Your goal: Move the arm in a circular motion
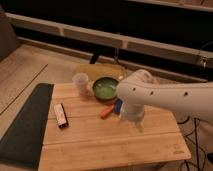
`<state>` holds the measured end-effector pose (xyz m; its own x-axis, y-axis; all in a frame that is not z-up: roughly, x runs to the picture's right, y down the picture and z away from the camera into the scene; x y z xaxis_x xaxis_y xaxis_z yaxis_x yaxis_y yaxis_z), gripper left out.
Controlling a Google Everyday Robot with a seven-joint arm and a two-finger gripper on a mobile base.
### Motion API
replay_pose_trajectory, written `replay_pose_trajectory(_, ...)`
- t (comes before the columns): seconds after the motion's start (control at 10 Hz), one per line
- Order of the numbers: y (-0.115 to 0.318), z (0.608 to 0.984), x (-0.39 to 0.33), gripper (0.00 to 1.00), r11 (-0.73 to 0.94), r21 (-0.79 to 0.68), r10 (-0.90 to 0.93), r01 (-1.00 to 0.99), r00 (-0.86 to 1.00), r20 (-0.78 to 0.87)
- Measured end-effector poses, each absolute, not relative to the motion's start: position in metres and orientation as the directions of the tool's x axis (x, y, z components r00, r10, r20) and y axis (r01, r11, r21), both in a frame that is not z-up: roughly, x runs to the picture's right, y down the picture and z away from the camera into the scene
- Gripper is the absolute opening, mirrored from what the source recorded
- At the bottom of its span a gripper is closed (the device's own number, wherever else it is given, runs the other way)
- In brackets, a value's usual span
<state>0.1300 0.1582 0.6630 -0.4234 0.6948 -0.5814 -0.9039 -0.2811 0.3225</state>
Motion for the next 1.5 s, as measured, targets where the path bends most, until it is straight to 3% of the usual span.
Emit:
replay_pose_trajectory(0.8,0.067,0.712,0.209,0.65,-0.352,0.349,0.683,-0.869,-0.493,-0.538)
replay_pose_trajectory(1.1,0.029,0.731,0.183,0.65,-0.315,0.317,0.692,-0.895,-0.445,-0.569)
replay_pose_trajectory(1.5,-0.010,0.754,0.087,0.65,-0.191,0.220,0.717,-0.957,-0.289,-0.635)
